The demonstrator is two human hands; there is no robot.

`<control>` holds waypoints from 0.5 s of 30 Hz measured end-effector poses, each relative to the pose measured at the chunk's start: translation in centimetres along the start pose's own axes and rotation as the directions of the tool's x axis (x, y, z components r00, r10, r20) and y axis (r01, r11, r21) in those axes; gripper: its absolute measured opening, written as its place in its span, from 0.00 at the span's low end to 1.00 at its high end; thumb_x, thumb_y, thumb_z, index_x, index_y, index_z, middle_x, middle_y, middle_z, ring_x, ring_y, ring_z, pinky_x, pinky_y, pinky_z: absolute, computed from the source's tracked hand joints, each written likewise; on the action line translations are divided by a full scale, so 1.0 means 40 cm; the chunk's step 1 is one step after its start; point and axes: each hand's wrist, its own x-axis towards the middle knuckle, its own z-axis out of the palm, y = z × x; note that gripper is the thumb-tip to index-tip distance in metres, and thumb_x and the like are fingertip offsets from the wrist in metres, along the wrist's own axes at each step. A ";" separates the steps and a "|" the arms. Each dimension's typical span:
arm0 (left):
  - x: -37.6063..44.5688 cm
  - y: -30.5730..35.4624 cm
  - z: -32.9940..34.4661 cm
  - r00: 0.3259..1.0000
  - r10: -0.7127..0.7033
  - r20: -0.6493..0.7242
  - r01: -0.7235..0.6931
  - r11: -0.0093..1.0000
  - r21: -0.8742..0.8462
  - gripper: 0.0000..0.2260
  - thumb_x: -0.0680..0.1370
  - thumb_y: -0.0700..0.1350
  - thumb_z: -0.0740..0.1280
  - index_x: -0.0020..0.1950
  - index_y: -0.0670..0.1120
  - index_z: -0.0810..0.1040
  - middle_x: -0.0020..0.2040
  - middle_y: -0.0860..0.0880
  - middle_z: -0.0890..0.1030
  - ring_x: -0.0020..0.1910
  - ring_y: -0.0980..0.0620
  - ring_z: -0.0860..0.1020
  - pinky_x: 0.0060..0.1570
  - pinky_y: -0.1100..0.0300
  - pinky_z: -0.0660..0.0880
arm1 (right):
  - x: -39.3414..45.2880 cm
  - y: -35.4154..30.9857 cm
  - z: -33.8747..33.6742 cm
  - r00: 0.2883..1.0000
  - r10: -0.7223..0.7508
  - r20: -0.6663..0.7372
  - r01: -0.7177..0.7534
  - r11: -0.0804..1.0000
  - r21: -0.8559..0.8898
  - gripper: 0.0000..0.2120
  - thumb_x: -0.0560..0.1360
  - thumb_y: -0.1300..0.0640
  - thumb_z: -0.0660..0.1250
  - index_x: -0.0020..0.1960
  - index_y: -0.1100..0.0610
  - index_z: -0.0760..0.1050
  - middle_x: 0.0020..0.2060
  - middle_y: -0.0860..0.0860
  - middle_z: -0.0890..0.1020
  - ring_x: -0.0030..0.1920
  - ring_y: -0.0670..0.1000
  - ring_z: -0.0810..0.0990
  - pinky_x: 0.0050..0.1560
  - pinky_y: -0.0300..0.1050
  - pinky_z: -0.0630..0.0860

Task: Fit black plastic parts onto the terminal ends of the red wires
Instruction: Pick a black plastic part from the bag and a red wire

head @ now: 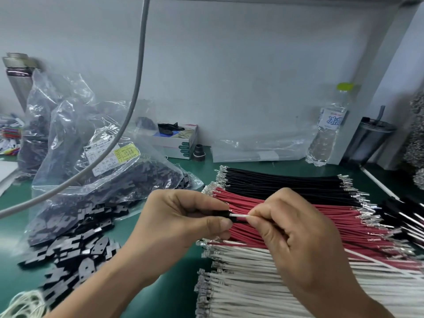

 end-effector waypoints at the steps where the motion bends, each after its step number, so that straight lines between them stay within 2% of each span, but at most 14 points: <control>1: -0.001 -0.001 0.000 1.000 0.012 -0.008 -0.012 1.000 0.006 0.13 0.61 0.36 0.80 0.44 0.38 0.88 0.38 0.33 0.85 0.34 0.41 0.86 0.37 0.59 0.83 | 0.001 -0.005 0.003 1.000 -0.025 0.000 0.025 1.000 -0.018 0.12 0.80 0.50 0.63 0.43 0.54 0.81 0.39 0.44 0.76 0.37 0.45 0.74 0.34 0.41 0.72; 8: -0.005 -0.002 0.010 0.999 0.041 -0.007 -0.041 0.998 0.037 0.12 0.60 0.37 0.81 0.43 0.40 0.88 0.38 0.34 0.85 0.35 0.41 0.86 0.39 0.58 0.83 | 0.005 -0.005 0.006 0.994 -0.106 -0.029 0.105 0.994 -0.038 0.12 0.80 0.52 0.63 0.42 0.55 0.80 0.39 0.46 0.76 0.37 0.47 0.75 0.33 0.45 0.73; 10: -0.005 0.009 0.014 0.997 0.075 -0.019 -0.075 0.997 0.000 0.13 0.60 0.38 0.81 0.43 0.39 0.88 0.38 0.34 0.85 0.34 0.40 0.86 0.39 0.57 0.83 | 0.013 -0.001 -0.010 0.996 -0.082 -0.042 0.080 0.996 -0.050 0.13 0.81 0.49 0.61 0.44 0.53 0.80 0.41 0.44 0.77 0.39 0.48 0.76 0.35 0.45 0.73; 12: -0.004 0.029 0.020 0.994 0.101 -0.046 -0.102 0.995 -0.020 0.13 0.60 0.38 0.80 0.43 0.40 0.88 0.39 0.34 0.86 0.35 0.39 0.86 0.39 0.56 0.84 | 0.014 0.001 -0.029 1.000 -0.004 0.006 0.004 0.999 -0.050 0.12 0.82 0.44 0.58 0.47 0.47 0.76 0.41 0.40 0.76 0.40 0.44 0.76 0.35 0.43 0.72; 13: 0.000 0.040 0.021 0.992 0.117 -0.047 -0.117 0.993 0.010 0.13 0.61 0.39 0.80 0.44 0.42 0.88 0.40 0.35 0.86 0.37 0.39 0.87 0.40 0.55 0.84 | 0.012 0.004 -0.033 0.998 0.045 0.044 -0.041 0.997 -0.072 0.11 0.82 0.42 0.56 0.47 0.43 0.73 0.39 0.39 0.75 0.37 0.42 0.75 0.32 0.41 0.71; 15: -0.004 0.044 0.001 0.987 0.158 -0.024 -0.153 0.976 0.154 0.14 0.66 0.45 0.80 0.51 0.48 0.88 0.46 0.42 0.88 0.45 0.45 0.87 0.45 0.59 0.83 | 0.002 0.007 -0.036 0.994 0.083 0.070 -0.072 0.986 -0.151 0.13 0.82 0.40 0.54 0.45 0.43 0.72 0.35 0.39 0.74 0.32 0.41 0.74 0.27 0.39 0.69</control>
